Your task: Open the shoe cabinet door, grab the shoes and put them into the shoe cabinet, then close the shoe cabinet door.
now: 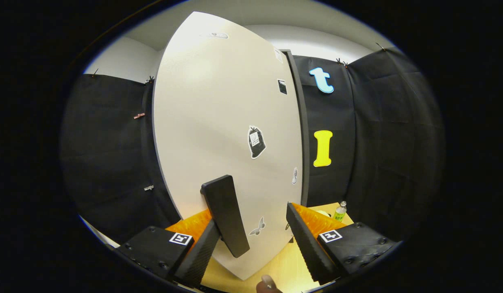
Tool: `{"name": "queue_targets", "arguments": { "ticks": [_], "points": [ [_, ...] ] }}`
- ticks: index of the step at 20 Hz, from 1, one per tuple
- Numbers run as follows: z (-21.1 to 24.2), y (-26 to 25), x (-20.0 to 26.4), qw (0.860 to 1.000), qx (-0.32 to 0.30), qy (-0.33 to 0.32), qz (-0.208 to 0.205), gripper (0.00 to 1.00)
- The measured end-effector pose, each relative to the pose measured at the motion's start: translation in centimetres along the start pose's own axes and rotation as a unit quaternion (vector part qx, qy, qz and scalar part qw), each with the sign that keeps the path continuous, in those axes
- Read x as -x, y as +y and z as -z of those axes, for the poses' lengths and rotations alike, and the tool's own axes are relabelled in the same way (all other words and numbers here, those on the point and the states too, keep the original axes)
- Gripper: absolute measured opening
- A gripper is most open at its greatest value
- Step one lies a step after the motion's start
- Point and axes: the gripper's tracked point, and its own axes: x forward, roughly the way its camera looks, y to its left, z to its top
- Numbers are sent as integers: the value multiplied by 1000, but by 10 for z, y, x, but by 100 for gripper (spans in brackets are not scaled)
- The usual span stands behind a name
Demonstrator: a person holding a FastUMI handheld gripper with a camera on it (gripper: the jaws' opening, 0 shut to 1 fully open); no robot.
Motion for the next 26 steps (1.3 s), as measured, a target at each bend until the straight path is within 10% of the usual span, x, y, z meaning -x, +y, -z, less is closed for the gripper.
{"name": "queue_targets", "arguments": {
  "ticks": [26],
  "points": [
    [-4,94,-119,998,46,-31,7,100]
  ]
}}
